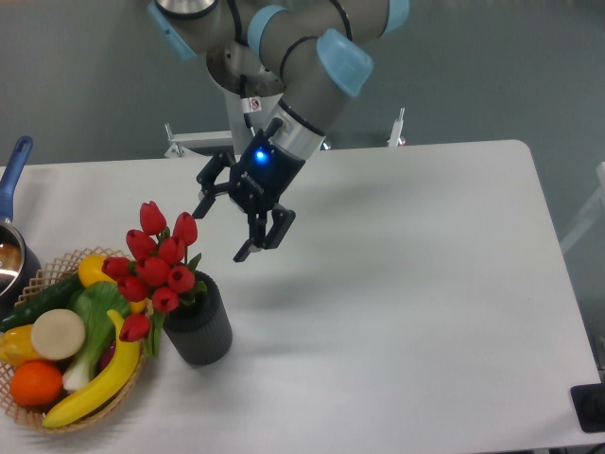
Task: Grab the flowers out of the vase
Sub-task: 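Move the open gripper toward the red tulips in the black vase, then lower the open gripper around the tulip stems above the vase rim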
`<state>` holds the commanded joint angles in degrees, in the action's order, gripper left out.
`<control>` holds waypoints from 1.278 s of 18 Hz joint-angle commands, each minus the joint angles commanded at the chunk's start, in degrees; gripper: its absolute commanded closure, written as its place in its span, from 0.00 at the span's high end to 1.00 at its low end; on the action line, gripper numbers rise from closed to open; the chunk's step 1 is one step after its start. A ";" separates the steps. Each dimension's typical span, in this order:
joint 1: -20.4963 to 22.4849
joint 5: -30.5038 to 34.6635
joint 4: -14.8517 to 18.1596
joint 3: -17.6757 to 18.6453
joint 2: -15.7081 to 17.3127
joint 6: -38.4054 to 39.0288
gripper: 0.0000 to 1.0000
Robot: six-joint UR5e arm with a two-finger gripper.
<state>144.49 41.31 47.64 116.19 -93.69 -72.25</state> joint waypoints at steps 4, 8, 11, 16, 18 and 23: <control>-1.31 0.27 -0.09 -1.84 -1.49 1.13 1.00; -3.16 0.09 -3.68 -3.08 -3.95 4.30 1.00; -3.60 -0.17 -5.27 -3.16 -4.83 4.39 1.00; -5.18 -0.35 -5.36 -4.30 -6.59 6.23 1.00; -5.71 -0.35 -5.36 -4.75 -7.12 6.68 1.00; -6.42 -0.52 -5.36 -5.63 -8.00 6.68 1.00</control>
<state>138.08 40.78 42.28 110.57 -101.69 -65.57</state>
